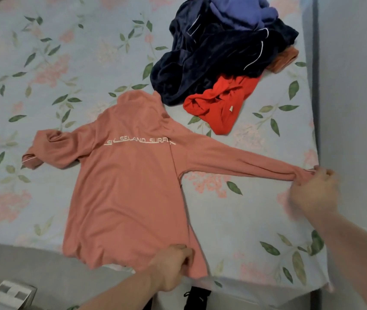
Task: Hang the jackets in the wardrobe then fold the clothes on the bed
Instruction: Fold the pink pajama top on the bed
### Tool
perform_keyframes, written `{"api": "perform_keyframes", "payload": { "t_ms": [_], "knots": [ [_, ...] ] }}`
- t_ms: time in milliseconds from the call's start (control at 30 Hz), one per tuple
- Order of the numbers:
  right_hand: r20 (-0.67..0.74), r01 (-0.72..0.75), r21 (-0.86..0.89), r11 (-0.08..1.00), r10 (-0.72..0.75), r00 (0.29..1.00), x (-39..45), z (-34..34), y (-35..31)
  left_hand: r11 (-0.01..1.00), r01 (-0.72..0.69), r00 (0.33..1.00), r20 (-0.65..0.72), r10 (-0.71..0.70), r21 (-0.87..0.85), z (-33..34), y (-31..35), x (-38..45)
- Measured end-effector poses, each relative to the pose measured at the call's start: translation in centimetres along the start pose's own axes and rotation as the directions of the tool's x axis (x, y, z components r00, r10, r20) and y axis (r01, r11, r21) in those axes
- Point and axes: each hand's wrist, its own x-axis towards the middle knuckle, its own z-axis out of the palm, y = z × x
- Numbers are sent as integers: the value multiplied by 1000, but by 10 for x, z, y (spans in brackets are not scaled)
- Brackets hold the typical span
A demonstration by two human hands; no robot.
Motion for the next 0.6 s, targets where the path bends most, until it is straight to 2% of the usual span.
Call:
{"api": "perform_keyframes", "payload": {
  "t_ms": [100, 167, 300, 400, 500, 600],
  "knots": [
    [211, 30, 13, 999, -32, 977, -40, 25, -13, 999, 46, 996, -73, -48, -27, -11, -13, -9],
    [328, 105, 54, 993, -117, 938, -71, 42, -29, 988, 86, 984, -143, -104, -126, -29, -21, -16],
    [459, 200, 164, 966, -254, 851, -128, 80, -76, 927, 179, 897, -331, -291, -330, -84, -64, -33],
    [524, 246, 217, 944, -326, 787, -163, 105, -128, 862, 259, 802, -400, -443, -436, -125, -124, -50],
    [557, 300, 247, 922, -388, 735, -192, 128, -183, 777, 298, 649, -479, -591, -554, -166, -199, -66],
    [569, 336, 252, 908, -419, 707, -215, 151, -235, 659, 311, 496, -474, -728, -685, -205, -275, -79]
  ]
}}
